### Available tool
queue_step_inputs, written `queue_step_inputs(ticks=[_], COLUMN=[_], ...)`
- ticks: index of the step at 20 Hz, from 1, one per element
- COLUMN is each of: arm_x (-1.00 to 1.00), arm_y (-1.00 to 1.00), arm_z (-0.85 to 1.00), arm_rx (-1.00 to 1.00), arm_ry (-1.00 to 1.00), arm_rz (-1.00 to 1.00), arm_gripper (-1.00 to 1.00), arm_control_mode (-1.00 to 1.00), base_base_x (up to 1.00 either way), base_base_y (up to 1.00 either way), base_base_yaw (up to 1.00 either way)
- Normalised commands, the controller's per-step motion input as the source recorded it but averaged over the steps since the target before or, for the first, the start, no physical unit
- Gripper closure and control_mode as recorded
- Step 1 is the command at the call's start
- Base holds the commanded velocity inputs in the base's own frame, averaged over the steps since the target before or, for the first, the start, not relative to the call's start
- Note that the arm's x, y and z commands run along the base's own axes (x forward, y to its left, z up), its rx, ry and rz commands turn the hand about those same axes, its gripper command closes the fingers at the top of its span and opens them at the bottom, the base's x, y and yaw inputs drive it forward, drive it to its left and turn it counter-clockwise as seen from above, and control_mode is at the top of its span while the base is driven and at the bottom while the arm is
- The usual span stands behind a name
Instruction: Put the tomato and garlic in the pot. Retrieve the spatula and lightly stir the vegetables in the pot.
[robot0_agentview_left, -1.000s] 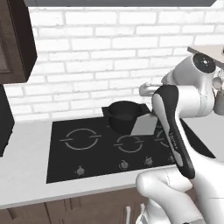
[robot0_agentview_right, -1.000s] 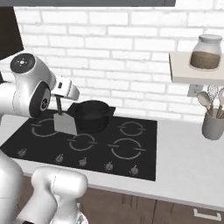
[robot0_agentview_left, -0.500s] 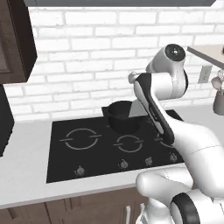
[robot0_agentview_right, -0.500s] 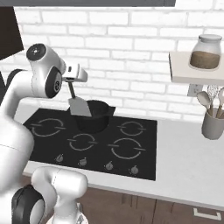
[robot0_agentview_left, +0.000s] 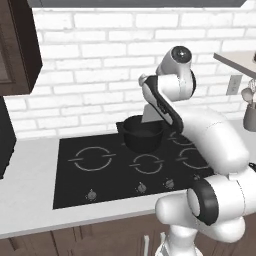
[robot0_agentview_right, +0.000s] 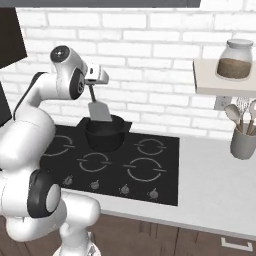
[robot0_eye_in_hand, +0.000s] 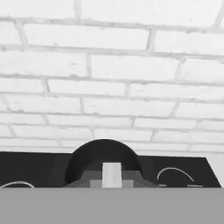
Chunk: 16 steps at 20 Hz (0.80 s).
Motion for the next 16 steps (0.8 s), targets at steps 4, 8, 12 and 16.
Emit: queue_step_inputs(ticks=[4,8,12,16], arm_x=[0.55,0.45,0.44,0.39], arm_y=[0.02,0.00,0.01,0.02], arm_z=[-0.30,-0.45,-0.36,-0.21], arm_rx=[0.00,0.00,0.00,0.00], arm_ry=[0.00,0.00,0.00,0.00], arm_rz=[0.00,0.00,0.00,0.00], arm_gripper=[1.00,1.00,1.00,1.00], arm_control_mode=[-1.00,-1.00,-1.00,-1.00], base_base_x=[0.00,0.00,0.00,0.00], base_base_y=[0.00,0.00,0.00,0.00], base_base_yaw=[0.00,0.00,0.00,0.00])
